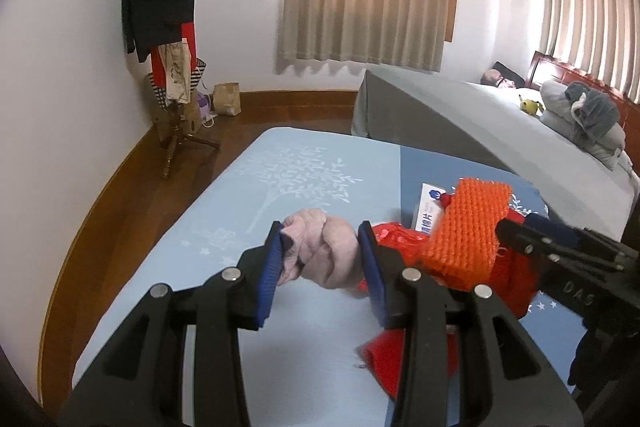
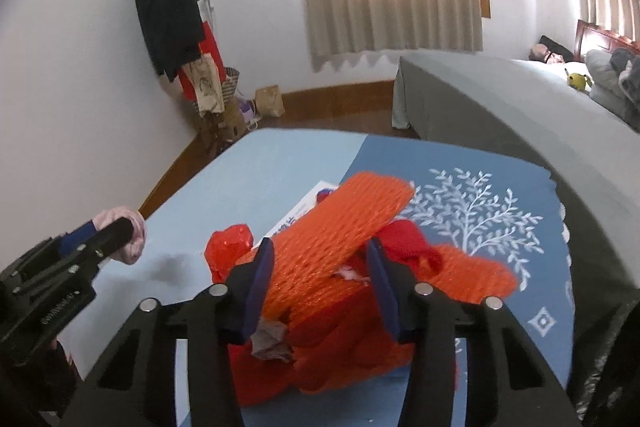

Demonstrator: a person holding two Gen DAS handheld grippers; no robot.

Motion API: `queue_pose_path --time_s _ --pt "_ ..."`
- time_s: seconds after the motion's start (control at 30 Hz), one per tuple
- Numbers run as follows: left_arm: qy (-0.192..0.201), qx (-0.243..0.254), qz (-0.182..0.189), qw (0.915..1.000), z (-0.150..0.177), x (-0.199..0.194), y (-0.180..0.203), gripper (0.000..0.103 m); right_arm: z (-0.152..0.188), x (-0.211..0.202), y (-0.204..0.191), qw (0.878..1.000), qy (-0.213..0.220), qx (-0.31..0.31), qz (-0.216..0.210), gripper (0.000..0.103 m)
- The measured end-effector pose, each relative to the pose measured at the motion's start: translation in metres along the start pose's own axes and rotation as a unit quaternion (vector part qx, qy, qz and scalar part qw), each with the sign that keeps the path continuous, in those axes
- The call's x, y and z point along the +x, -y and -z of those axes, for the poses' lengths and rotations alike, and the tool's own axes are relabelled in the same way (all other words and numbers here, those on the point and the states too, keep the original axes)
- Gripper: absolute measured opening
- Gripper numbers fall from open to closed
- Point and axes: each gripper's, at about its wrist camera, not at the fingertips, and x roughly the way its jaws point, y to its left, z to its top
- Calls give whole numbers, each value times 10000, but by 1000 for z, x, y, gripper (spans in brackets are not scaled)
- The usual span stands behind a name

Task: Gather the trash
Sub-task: 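Grasp the orange foam mesh sleeve with the right tool while the left tool holds the pink ball, then lift the orange mesh sleeve with the right tool while the left tool holds the pink ball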

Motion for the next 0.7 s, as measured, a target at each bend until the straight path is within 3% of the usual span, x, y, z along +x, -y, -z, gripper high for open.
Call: queue_pose_path --time_s 0.17,0.4,0.7 --pt "-12 -26 30 10000 1 3 -5 37 4 15 -2 9998 -218 15 -45 40" --pt "-44 -33 88 9999 -1 5 -4 37 4 20 -6 9991 -318 -58 -285 5" --pt "-65 -8 89 9999 3 1 -3 37 -1 8 -6 9991 -210 -111 -345 6"
